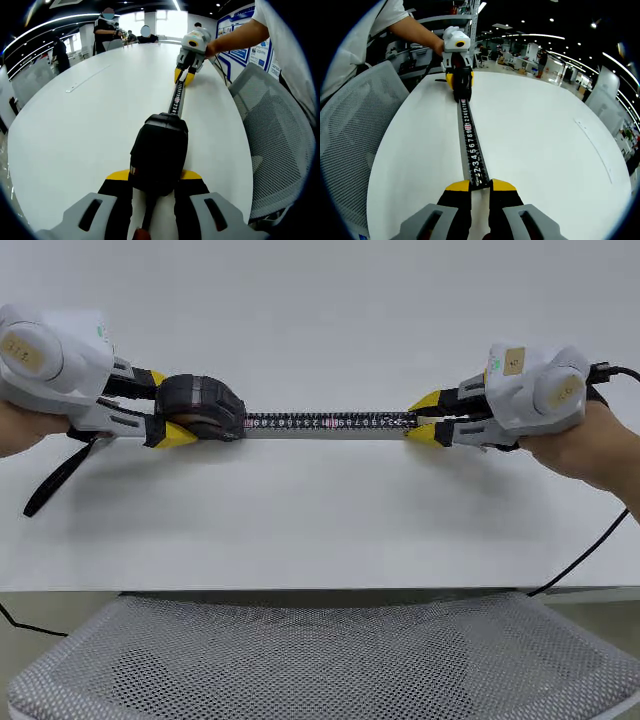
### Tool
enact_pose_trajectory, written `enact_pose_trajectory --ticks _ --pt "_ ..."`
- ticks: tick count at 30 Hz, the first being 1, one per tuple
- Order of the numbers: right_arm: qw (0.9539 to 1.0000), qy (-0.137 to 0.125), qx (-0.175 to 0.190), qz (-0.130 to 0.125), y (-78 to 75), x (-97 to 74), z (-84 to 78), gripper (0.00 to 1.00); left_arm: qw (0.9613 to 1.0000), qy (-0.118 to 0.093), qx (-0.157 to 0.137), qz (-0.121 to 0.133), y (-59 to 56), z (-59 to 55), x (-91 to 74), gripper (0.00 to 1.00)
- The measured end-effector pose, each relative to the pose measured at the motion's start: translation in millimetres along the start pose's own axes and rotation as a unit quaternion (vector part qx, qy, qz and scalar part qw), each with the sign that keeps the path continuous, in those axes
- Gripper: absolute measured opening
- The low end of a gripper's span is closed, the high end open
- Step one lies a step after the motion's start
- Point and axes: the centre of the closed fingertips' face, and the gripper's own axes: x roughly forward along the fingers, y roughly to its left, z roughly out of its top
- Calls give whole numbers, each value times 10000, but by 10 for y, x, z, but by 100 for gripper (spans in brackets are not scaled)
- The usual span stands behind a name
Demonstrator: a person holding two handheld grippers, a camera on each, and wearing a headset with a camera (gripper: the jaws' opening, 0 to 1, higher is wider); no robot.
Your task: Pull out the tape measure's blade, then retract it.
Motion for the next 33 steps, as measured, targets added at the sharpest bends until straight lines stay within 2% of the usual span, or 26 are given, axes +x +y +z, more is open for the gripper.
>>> enact_pose_trajectory --ticks 33 --pt "9996 225 138 -122 -60 -202 -225 8 10000 20 5 -8 -13 6 -11 27"
